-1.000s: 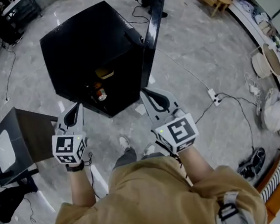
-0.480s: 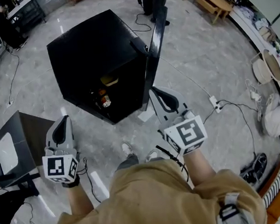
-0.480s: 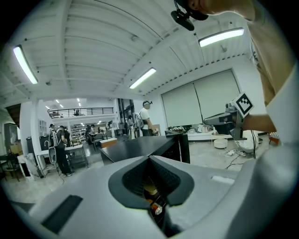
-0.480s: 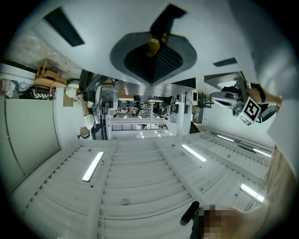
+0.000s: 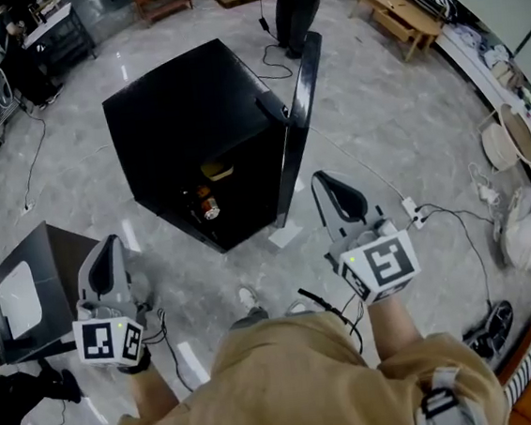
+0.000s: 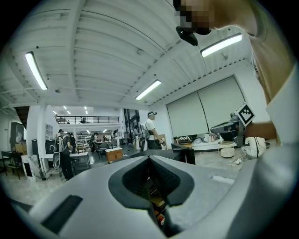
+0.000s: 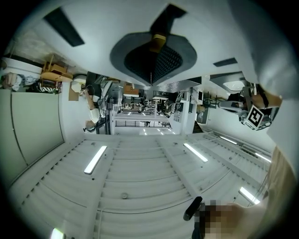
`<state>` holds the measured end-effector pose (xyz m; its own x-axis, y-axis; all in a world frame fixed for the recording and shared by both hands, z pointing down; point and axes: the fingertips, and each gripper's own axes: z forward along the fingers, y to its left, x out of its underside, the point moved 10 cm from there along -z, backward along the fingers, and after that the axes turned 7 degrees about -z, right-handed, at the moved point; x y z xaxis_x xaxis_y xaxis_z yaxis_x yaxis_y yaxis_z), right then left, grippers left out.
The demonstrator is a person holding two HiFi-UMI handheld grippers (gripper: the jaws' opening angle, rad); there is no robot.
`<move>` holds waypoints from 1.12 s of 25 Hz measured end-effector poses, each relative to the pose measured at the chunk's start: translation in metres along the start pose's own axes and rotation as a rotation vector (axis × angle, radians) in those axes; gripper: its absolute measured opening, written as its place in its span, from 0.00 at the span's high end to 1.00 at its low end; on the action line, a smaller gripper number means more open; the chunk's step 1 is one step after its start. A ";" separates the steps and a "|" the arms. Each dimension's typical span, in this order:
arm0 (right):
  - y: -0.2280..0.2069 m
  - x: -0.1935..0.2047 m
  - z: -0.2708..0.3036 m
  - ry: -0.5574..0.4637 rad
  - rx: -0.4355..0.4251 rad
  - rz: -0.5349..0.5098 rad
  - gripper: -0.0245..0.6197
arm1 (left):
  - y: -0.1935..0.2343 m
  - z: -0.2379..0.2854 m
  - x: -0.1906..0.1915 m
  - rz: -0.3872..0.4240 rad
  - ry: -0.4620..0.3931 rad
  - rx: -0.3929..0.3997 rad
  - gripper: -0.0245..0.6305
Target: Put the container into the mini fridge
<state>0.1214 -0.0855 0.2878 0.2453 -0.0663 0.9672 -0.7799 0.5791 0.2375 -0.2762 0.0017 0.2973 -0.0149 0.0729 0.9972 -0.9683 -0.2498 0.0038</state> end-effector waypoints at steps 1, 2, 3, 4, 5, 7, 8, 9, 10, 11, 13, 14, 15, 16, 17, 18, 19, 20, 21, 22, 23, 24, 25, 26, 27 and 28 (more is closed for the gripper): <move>-0.002 -0.003 -0.002 -0.002 0.007 0.002 0.96 | 0.002 -0.003 -0.003 -0.005 -0.010 -0.007 0.96; -0.005 -0.006 -0.003 -0.004 0.013 0.003 0.96 | 0.004 -0.006 -0.006 -0.011 -0.021 -0.013 0.96; -0.006 -0.009 -0.005 -0.006 0.018 0.003 0.96 | 0.005 -0.009 -0.010 -0.019 -0.031 -0.017 0.96; -0.008 -0.012 -0.007 -0.009 0.021 0.004 0.96 | 0.007 -0.012 -0.013 -0.030 -0.040 -0.021 0.96; -0.009 -0.015 -0.009 -0.011 0.023 0.007 0.96 | 0.007 -0.015 -0.015 -0.043 -0.049 -0.024 0.96; -0.011 -0.021 -0.013 -0.016 0.027 0.008 0.96 | 0.009 -0.022 -0.019 -0.073 -0.062 -0.031 0.96; -0.012 -0.024 -0.015 -0.017 0.030 0.005 0.96 | 0.009 -0.025 -0.020 -0.084 -0.065 -0.037 0.96; -0.013 -0.026 -0.017 -0.017 0.035 -0.001 0.96 | 0.010 -0.029 -0.020 -0.092 -0.065 -0.044 0.96; -0.014 -0.027 -0.018 -0.016 0.039 -0.006 0.96 | 0.010 -0.032 -0.020 -0.097 -0.064 -0.052 0.96; -0.015 -0.028 -0.020 -0.013 0.042 -0.009 0.96 | 0.011 -0.035 -0.020 -0.103 -0.063 -0.059 0.96; -0.016 -0.029 -0.023 -0.008 0.045 -0.010 0.96 | 0.011 -0.040 -0.019 -0.121 -0.067 -0.069 0.96; -0.017 -0.029 -0.025 -0.005 0.048 -0.009 0.96 | 0.011 -0.041 -0.019 -0.129 -0.072 -0.072 0.96; -0.018 -0.029 -0.028 -0.004 0.054 -0.008 0.96 | 0.011 -0.043 -0.019 -0.134 -0.078 -0.075 0.96; -0.019 -0.029 -0.030 -0.003 0.060 -0.007 0.96 | 0.010 -0.045 -0.019 -0.135 -0.081 -0.078 0.96; -0.021 -0.029 -0.033 -0.001 0.068 -0.007 0.96 | 0.009 -0.047 -0.019 -0.135 -0.081 -0.081 0.96; -0.022 -0.030 -0.036 0.001 0.076 -0.006 0.96 | 0.008 -0.049 -0.020 -0.135 -0.079 -0.084 0.96; -0.024 -0.031 -0.039 0.003 0.084 -0.006 0.96 | 0.007 -0.050 -0.021 -0.136 -0.077 -0.086 0.96; -0.026 -0.032 -0.041 0.004 0.090 -0.006 0.96 | 0.007 -0.051 -0.022 -0.140 -0.078 -0.089 0.96; -0.028 -0.034 -0.043 0.005 0.096 -0.007 0.96 | 0.006 -0.051 -0.023 -0.145 -0.081 -0.092 0.96; -0.031 -0.035 -0.045 0.006 0.103 -0.007 0.96 | 0.005 -0.051 -0.023 -0.150 -0.085 -0.094 0.96; -0.033 -0.035 -0.047 0.007 0.110 -0.005 0.96 | 0.004 -0.050 -0.023 -0.156 -0.087 -0.096 0.96; -0.035 -0.035 -0.050 0.008 0.117 -0.003 0.96 | 0.003 -0.050 -0.022 -0.163 -0.088 -0.096 0.96; -0.036 -0.035 -0.053 0.009 0.124 -0.001 0.96 | 0.002 -0.050 -0.022 -0.170 -0.087 -0.096 0.96; -0.038 -0.034 -0.055 0.012 0.132 0.000 0.96 | 0.001 -0.049 -0.021 -0.178 -0.087 -0.096 0.96; -0.040 -0.034 -0.058 0.016 0.140 0.000 0.96 | 0.000 -0.049 -0.020 -0.188 -0.088 -0.096 0.96; -0.041 -0.034 -0.060 0.020 0.148 0.001 0.96 | -0.001 -0.049 -0.020 -0.198 -0.091 -0.094 0.96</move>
<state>0.1801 -0.0582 0.2401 0.2543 -0.0489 0.9659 -0.8562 0.4530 0.2484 -0.2872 0.0473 0.2733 0.1956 0.0235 0.9804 -0.9692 -0.1476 0.1969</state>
